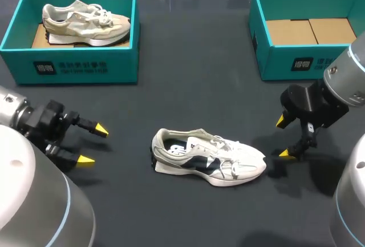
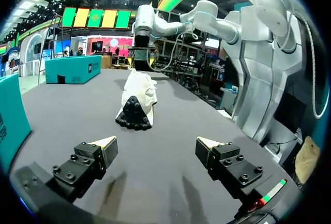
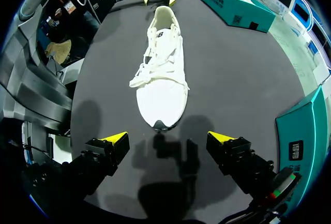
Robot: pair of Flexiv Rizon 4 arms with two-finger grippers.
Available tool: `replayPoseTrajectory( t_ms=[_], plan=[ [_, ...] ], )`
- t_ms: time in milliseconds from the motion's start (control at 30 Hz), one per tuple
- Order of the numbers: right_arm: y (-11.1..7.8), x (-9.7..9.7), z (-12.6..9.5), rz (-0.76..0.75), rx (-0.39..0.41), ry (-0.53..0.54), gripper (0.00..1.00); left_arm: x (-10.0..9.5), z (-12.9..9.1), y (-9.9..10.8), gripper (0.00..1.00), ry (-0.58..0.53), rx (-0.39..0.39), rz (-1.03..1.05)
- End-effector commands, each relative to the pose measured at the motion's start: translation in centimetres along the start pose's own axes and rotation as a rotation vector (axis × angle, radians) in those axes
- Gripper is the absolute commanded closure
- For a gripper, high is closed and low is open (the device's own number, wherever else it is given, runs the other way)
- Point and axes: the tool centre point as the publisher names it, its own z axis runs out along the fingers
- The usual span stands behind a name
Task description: Take the shoe out of the shoebox, open the shoe tongue, remove and reinsert the insole, then place the shoe into the shoebox
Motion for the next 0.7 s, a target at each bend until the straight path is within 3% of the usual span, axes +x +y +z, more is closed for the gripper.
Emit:
replayPoseTrajectory(
  t_ms=[33, 700],
  plan=[
    [0.0, 0.2, -0.1, 0.0, 0.001, -0.003, 0.0, -1.6, 2.2, 1.6, 0.0, -0.003, 0.059, -0.009],
    [0.0, 0.2, -0.1, 0.0, 0.001, -0.003, 0.0, -3.2, 7.2, -0.2, 0.0, -0.049, 0.123, -0.029]
  ],
)
